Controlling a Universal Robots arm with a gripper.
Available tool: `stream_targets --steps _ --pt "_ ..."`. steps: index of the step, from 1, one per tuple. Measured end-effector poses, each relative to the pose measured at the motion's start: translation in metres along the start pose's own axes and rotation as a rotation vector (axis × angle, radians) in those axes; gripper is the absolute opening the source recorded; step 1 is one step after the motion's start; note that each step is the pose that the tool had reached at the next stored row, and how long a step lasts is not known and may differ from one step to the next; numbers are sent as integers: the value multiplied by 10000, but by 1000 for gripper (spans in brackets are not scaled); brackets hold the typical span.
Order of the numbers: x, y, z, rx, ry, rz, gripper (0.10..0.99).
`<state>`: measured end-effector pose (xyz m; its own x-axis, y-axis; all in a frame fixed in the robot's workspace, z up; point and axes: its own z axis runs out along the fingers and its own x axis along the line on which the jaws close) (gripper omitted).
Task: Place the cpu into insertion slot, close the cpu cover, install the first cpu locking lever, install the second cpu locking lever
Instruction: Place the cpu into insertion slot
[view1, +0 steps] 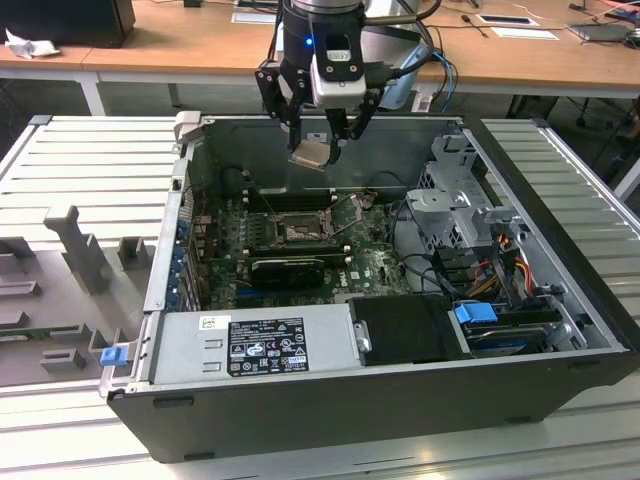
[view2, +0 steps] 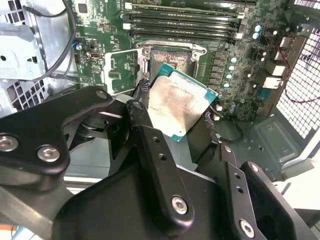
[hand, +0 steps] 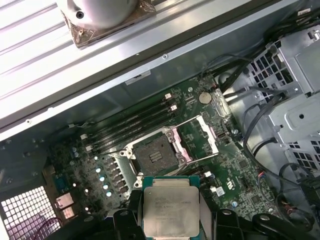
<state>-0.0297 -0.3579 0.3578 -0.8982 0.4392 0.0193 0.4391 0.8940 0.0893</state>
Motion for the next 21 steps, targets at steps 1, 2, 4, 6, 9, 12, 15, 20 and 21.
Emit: stream_targets --steps 1,2,4,6,9,12,15,20,21 --pt "0 0 0 -1 -3 33 541" --pt "0 0 1 -2 -7 76 541" --pt "0 0 1 -4 -15 165 541" --pt "0 0 3 -6 -25 280 541" --pt "0 0 6 -9 -41 461 541" --pt "0 -1 8 -13 -62 692 541" --pt "0 -1 11 -18 -84 935 541" --pt "0 -1 13 -23 -105 1173 541" --pt "0 -1 14 -24 -111 1238 541"
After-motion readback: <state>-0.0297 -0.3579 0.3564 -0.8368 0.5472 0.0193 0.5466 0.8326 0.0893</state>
